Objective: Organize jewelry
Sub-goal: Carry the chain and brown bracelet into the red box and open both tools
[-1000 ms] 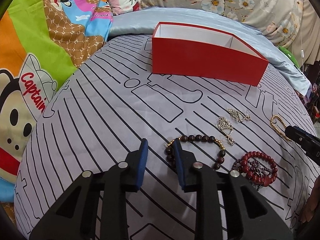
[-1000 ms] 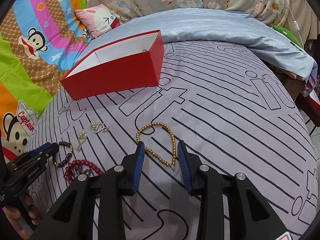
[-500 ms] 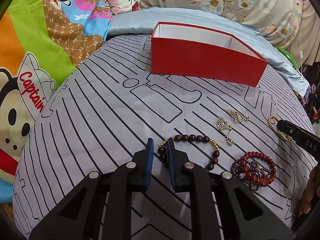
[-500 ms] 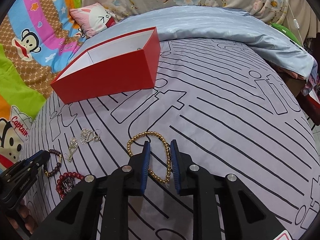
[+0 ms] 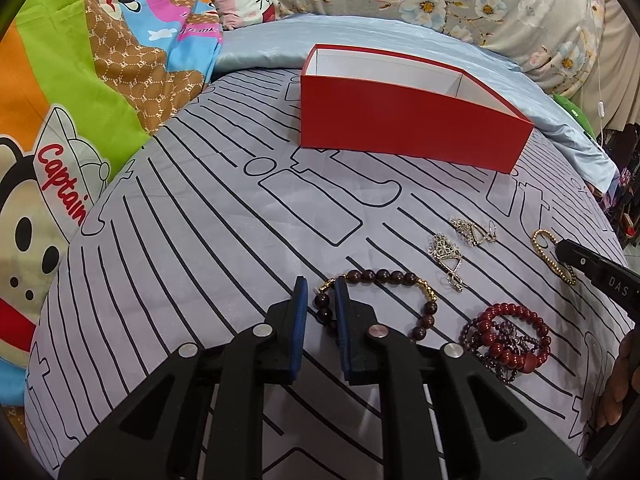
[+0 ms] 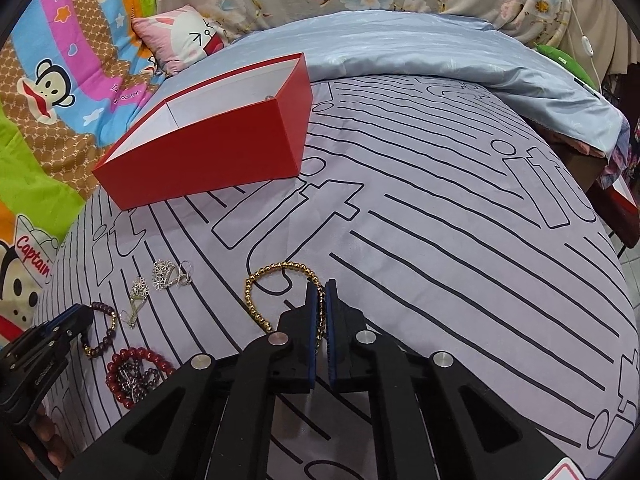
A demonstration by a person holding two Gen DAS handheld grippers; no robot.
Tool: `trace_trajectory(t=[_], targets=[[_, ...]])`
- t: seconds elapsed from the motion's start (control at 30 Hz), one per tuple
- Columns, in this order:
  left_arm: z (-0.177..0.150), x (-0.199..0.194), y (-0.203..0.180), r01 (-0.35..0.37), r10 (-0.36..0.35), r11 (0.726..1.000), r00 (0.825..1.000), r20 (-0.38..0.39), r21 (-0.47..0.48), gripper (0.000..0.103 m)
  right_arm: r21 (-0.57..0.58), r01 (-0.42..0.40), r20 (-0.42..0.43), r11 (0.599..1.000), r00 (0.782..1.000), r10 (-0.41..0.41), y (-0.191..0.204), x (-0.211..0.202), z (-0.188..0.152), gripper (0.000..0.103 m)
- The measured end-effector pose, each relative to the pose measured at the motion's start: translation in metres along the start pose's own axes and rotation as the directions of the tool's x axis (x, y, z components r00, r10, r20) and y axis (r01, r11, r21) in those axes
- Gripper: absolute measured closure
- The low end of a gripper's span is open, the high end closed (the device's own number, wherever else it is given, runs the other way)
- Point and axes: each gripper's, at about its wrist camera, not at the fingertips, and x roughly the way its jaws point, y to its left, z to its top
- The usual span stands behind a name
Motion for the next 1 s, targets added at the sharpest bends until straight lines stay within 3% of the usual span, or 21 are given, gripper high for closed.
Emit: trace_trajectory(t=[0.23,0.53,1.0], targets=[[-0.002,-0.003,-0.010,0.011,-0.011,0.999,1.000,-0.003,0.033,0.095,-0.015,-0.029,-0.005,0.999,1.000,0.029,0.005,-0.009,-0.002,0.099],[0.003,-0.020,-0.010,0.092,-0.093,0.996,0.996,-0.011,-0.008,0.096,-0.009,-0.065,0.029,0.998,0.997,0.065,0.007,-0.028,0.002,0.099],[0.049,-0.060,-0.023,0.147,-0.148,0.989,0.985,0.090,0.016,0.096,-0.037,-0.131,0.109,0.991,0.985,0.134,0.020,-0.061,0.029,0.099]])
